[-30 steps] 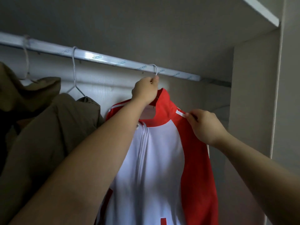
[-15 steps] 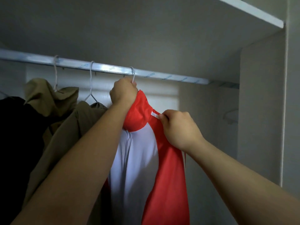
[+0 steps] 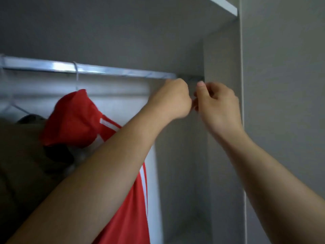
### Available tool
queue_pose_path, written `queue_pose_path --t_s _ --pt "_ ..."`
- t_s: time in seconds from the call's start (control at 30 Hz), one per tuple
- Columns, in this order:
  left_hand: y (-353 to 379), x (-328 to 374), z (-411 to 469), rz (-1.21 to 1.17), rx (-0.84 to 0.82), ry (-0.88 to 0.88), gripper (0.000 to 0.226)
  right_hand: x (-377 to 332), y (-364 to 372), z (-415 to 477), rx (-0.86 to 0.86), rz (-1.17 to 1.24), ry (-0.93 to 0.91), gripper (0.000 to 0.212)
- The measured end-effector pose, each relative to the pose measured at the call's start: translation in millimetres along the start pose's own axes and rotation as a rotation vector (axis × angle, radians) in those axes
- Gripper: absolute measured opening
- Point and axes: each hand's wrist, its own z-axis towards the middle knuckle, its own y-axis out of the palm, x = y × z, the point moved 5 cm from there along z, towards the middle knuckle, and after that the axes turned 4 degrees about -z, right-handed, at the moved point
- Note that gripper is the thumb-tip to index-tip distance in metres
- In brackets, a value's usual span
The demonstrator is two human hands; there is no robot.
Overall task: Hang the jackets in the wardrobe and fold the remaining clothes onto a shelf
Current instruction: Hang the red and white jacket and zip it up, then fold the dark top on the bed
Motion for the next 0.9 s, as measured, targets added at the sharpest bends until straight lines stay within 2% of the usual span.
queue_pose_path --t_s 0.1,0.17,0.27,0.4,0.5,0.63,0.7,0.8,0.9 --pt "12.2 39.0 20.2 0.108 -0.065 0.122 0.023 15.3 -46.3 21.3 0.134 -0.083 0.032 0.041" --pt "15.2 54.0 28.1 0.072 -0.12 0.169 0.019 17.1 -75.2 25.1 0.16 -0.201 0.08 0.042" --pt "18.5 70.8 31.2 -0.037 -0.282 0.191 0.026 11.1 -109.4 25.1 0.08 -0.292 0.243 0.045" --pt "20.6 101.0 13.9 -0.346 -0.612 0.074 0.022 -15.1 -172.1 20.1 0.064 -0.351 0.491 0.044" --pt "2.3 155.0 -8.8 -0.498 -0.817 0.112 0.028 -52.3 -233.8 13.7 0.139 -0.439 0.667 0.042" --pt "-45.9 252.5 -43.1 -0.607 -1.039 0.296 0.03 -112.7 -333.6 -5.1 0.214 -0.595 0.917 0.039" --pt "-68.6 297.0 -65.4 -0.734 -1.159 0.337 0.03 -144.3 -388.4 -24.0 0.278 -0.668 1.032 0.038" --pt "-94.5 362.4 -109.4 -0.95 -1.342 0.354 0.03 -183.7 -467.2 -59.9 0.418 -0.754 1.117 0.037" --pt "-119.2 424.3 -167.9 -1.108 -1.457 0.362 0.035 -226.2 -534.2 -105.6 0.513 -0.844 1.18 0.038"
